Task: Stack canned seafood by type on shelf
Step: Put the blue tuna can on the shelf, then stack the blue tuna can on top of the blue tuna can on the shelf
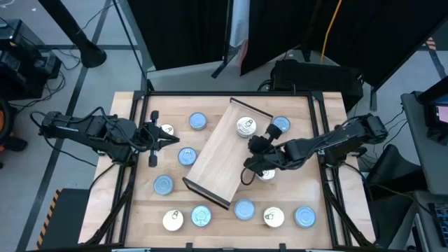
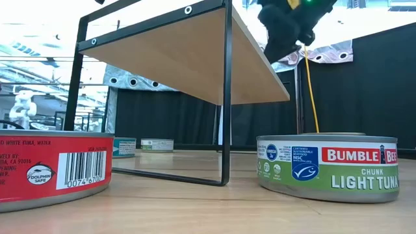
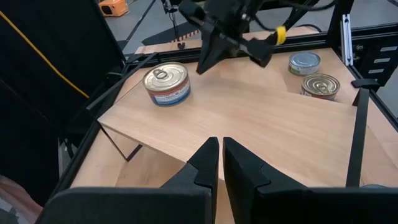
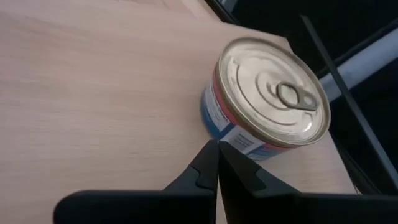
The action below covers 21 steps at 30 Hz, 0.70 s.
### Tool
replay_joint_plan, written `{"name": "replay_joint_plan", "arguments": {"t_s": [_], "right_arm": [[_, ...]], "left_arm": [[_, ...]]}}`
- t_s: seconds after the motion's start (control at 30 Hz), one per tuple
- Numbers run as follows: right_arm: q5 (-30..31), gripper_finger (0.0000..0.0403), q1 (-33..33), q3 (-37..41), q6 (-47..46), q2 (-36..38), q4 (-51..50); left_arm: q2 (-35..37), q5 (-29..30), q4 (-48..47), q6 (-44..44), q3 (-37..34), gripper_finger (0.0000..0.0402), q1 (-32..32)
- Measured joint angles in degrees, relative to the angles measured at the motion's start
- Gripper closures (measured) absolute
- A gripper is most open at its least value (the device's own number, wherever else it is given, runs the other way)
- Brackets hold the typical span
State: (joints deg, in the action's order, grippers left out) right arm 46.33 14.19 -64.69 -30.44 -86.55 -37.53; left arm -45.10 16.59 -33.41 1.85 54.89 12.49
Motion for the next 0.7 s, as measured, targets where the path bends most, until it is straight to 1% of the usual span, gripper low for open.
{"name": "replay_joint_plan", "arguments": {"t_s": [0.37, 0.53, 0.63, 0.7], "right_arm": [[0.13, 0.0399, -3.62, -0.02, 3.78, -0.52, 2.56], [-0.39, 0.0399, -3.33, -0.02, 4.51, 0.21, 2.49], [-3.89, 0.0399, -1.3, -1.74, 2.63, 2.04, 1.08], [-7.11, 0.0399, 0.92, -3.81, -0.98, 3.44, -1.56]], "left_arm": [[0.0, 0.49, -0.02, 0.48, 0.0, 0.0374, -0.11], [0.0, 0.48, -0.02, 0.51, 0.0, 0.0374, -0.11], [0.0, 0.48, -0.12, 0.52, 0.0, 0.0374, -0.11], [0.0, 0.48, -0.24, 0.49, 0.0, 0.0374, -0.11]]}}
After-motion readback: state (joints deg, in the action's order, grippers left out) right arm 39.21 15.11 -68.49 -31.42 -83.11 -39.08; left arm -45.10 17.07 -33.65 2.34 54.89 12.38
